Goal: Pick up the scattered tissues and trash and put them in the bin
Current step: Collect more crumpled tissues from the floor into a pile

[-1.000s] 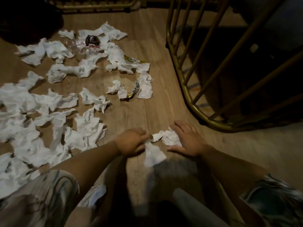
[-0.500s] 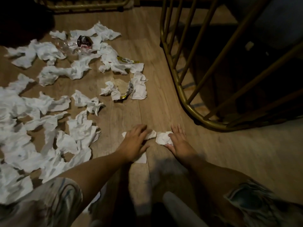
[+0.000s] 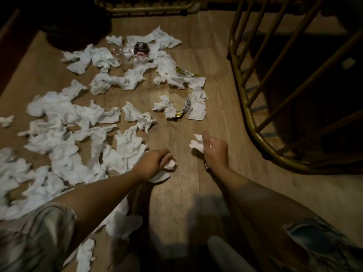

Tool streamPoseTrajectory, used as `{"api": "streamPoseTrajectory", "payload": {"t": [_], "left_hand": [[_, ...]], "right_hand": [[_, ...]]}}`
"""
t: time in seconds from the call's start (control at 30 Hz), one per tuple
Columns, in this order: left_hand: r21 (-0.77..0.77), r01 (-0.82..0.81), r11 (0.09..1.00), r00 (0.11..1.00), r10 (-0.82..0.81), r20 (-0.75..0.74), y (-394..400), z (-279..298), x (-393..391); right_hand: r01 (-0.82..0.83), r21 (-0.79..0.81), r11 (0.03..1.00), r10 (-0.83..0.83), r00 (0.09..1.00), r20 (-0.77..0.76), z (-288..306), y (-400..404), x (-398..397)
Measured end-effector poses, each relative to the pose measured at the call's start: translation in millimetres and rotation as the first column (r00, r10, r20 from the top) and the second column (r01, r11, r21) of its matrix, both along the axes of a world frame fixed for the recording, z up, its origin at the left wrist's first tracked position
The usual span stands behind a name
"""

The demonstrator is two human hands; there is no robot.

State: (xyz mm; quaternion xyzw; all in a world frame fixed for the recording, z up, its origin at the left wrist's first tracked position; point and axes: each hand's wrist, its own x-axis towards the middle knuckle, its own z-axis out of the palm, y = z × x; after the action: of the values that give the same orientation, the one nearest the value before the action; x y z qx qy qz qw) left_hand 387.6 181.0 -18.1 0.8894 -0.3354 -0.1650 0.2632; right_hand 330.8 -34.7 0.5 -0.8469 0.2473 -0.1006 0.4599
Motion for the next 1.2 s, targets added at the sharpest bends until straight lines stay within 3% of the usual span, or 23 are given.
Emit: {"api": "streamPoseTrajectory", "payload": {"t": [0.07,0.17,0.3,0.4,0.5,0.6,0.67,0.77,0.83,0.93,1.03,1.2], "left_hand": [[-0.045,-0.166,0.985,0.986,0.164,-0.031,6,18,10],[-0.135,-0.397,0.908,0.910,0.408,0.070,29,41,25],[-0.202,-0.691,0.694,0.700,0.712,0.052,82,49,26],[-0.270,-0.827,0.492,0.520,0.853,-0.039,133,47,4],[-0.329,-0.903,0.277,0.329,0.938,-0.113,180,46,-35],[-0.316,-0.928,0.197,0.241,0.965,-0.106,209,44,-75],[-0.256,-0.925,0.280,0.306,0.950,-0.064,218,44,-99],[-0.102,-0.715,0.692,0.691,0.721,0.048,220,39,-122],[0.075,-0.491,0.868,0.871,0.492,0.009,214,33,-129],[0.225,-0.310,0.924,0.950,0.310,0.036,204,11,-136],[0.195,-0.305,0.932,0.952,0.306,0.024,204,3,-134],[0.086,-0.334,0.939,0.941,0.327,0.088,215,1,-109]], "right_hand": [[-0.004,0.040,0.999,0.003,1.000,0.020,8,22,23],[-0.034,0.125,0.992,0.037,0.999,-0.019,22,64,48],[-0.107,0.301,0.948,0.122,0.992,-0.033,37,124,60],[-0.286,0.349,0.892,0.290,0.956,0.041,41,158,58],[-0.456,0.334,0.825,0.465,0.884,0.057,40,186,45],[-0.652,0.120,0.749,0.655,0.755,0.017,32,201,24],[-0.807,-0.084,0.585,0.809,0.588,-0.009,23,204,9],[-0.881,-0.367,0.299,0.922,0.366,-0.126,5,202,-11],[-0.870,-0.447,0.207,0.928,0.319,-0.193,-10,198,-25],[-0.885,-0.448,0.131,0.929,0.267,-0.256,-28,191,-39],[-0.895,-0.443,0.056,0.933,0.205,-0.296,-40,181,-37],[-0.913,-0.369,0.171,0.946,0.257,-0.197,-45,153,-24]]}}
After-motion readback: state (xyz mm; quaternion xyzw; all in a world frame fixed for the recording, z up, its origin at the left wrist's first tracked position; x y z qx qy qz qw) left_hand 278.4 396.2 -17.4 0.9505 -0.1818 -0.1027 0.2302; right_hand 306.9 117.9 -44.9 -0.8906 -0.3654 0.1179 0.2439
